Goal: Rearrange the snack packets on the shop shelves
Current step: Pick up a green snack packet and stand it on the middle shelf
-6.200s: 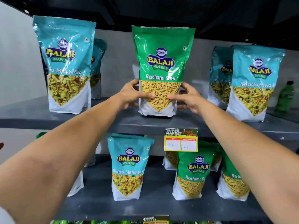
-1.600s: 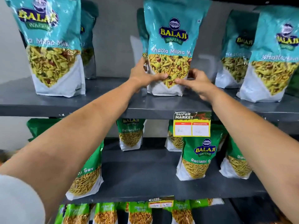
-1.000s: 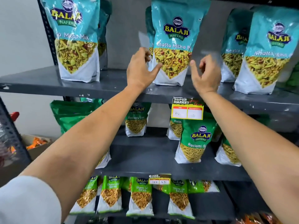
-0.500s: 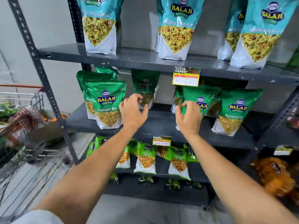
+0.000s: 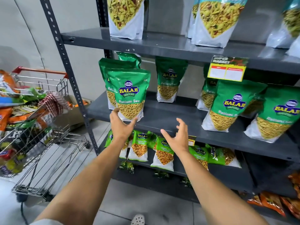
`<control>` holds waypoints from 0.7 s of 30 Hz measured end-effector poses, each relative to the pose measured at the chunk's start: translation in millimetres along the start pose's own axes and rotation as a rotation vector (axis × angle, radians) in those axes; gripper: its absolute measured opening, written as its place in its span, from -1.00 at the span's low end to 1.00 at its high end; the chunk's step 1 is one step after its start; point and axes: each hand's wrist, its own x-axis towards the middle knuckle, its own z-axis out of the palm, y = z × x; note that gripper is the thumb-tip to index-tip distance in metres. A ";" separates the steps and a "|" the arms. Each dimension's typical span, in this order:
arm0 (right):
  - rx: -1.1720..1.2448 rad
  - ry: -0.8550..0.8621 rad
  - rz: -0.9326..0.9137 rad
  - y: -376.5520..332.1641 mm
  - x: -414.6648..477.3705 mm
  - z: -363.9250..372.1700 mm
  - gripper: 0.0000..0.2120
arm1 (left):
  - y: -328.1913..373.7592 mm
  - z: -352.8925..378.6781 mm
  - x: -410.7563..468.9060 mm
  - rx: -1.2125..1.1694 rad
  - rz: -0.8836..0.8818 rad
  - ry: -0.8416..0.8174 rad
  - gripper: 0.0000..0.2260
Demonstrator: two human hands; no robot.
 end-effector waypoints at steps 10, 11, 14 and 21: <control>0.180 -0.322 0.102 -1.4 118.5 115.2 -0.10 | -68.4 14.3 99.5 -0.134 -0.178 -0.216 -0.11; 0.184 -0.348 0.117 0.7 127.2 122.7 -0.08 | -69.6 17.6 104.0 -0.139 -0.168 -0.234 -0.14; 0.249 -0.453 0.175 0.3 143.1 137.2 -0.12 | -69.6 25.6 111.0 -0.149 -0.150 -0.205 -0.23; 0.343 -0.448 0.248 17.8 165.2 129.5 -0.47 | -76.4 51.8 106.8 -0.184 -0.136 -0.218 -0.26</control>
